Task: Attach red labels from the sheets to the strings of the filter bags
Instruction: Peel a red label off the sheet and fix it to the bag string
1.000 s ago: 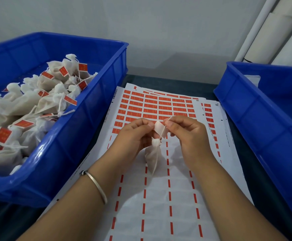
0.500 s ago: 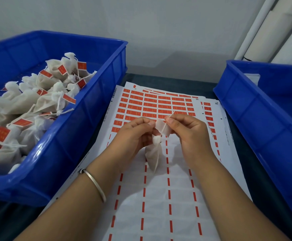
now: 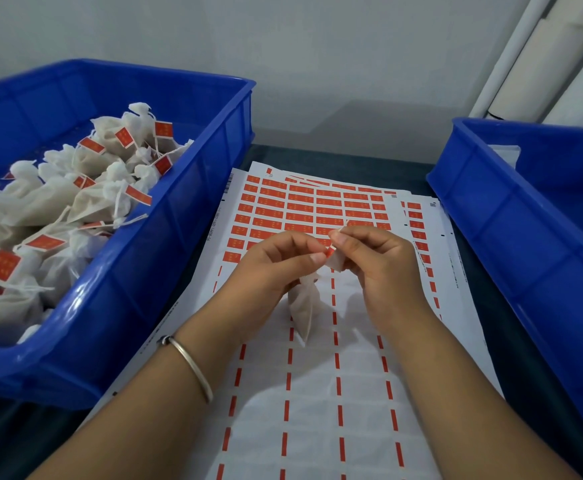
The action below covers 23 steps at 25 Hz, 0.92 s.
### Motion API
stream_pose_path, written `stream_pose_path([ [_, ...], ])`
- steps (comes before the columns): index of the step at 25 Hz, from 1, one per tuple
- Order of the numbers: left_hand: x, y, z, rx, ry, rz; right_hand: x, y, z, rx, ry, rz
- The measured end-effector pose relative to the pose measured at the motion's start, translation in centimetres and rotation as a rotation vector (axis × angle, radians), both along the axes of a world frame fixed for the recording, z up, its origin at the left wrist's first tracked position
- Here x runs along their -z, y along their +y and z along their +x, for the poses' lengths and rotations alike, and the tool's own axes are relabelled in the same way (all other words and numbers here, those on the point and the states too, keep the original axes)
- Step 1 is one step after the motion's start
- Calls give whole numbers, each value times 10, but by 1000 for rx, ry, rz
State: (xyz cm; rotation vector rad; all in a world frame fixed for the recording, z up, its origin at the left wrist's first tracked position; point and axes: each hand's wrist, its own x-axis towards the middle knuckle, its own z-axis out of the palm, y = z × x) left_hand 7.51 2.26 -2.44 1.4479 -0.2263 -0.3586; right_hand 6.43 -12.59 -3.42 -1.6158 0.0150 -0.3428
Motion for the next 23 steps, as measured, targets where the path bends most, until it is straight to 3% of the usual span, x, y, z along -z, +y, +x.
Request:
stream_pose_path([
  [23, 4, -4, 0, -87, -120, 106, 1, -2, 1, -65, 86, 128],
])
